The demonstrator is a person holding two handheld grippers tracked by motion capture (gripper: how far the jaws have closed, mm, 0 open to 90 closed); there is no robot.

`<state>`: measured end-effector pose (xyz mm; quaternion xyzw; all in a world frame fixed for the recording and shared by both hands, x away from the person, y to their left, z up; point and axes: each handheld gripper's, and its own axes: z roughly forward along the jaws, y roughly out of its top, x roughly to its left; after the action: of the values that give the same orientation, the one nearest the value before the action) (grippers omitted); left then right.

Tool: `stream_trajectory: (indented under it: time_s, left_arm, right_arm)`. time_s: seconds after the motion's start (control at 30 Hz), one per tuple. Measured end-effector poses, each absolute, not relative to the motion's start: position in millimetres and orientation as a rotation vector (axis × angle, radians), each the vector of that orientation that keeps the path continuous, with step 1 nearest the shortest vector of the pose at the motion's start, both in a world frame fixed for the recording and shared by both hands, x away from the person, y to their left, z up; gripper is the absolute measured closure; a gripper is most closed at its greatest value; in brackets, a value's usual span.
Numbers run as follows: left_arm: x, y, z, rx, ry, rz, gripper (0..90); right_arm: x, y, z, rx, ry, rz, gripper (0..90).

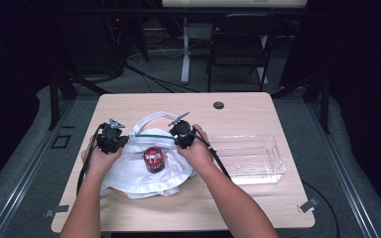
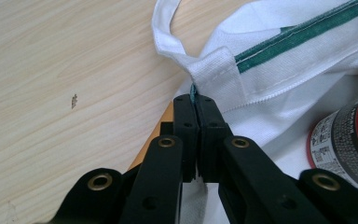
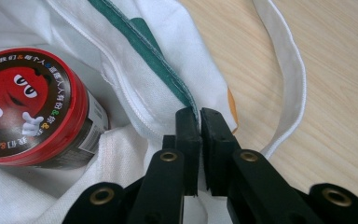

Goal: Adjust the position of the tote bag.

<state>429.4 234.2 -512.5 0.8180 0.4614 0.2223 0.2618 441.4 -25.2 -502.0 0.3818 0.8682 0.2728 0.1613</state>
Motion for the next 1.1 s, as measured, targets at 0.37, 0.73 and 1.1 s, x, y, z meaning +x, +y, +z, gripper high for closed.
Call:
stream_trajectory:
  time_s: [0.37, 0.73, 1.1]
  left_arm:
    - [429.1, 234.9, -512.3, 2.221, 1.249, 0.585, 88.4]
    - [418.0, 246.7, -496.3, 2.145, 1.228, 0.537, 69.4]
    - [398.5, 270.6, -477.3, 2.125, 1.232, 0.589, 59.2]
  right_arm:
    - [441.5, -23.5, -503.1, 1.096, 2.472, 0.773, 86.3]
    - [442.1, -25.1, -501.7, 1.103, 2.479, 0.765, 86.2]
    - [441.2, -25.9, -502.7, 1.101, 2.467, 0.806, 86.2]
